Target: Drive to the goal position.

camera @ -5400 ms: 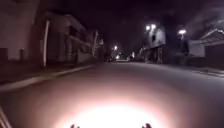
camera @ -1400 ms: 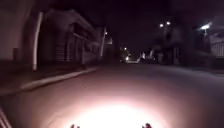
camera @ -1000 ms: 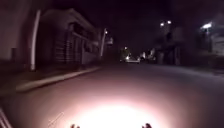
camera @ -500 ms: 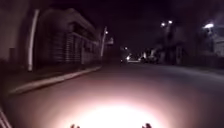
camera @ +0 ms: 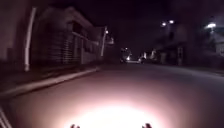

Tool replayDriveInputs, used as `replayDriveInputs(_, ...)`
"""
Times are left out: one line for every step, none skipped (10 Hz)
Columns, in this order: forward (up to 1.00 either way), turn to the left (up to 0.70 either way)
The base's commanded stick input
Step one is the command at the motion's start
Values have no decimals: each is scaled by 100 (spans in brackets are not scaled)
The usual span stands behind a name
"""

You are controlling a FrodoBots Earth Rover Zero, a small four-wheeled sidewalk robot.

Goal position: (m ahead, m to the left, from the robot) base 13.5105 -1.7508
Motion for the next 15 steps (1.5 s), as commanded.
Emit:
replayDriveInputs(50, 0)
replayDriveInputs(50, 0)
replayDriveInputs(50, 0)
replayDriveInputs(50, 0)
replayDriveInputs(50, 0)
replayDriveInputs(50, 0)
replayDriveInputs(50, 0)
replayDriveInputs(50, 0)
replayDriveInputs(50, 0)
replayDriveInputs(50, 0)
replayDriveInputs(50, 0)
replayDriveInputs(50, 0)
replayDriveInputs(50, 0)
replayDriveInputs(50, 0)
replayDriveInputs(50, 0)
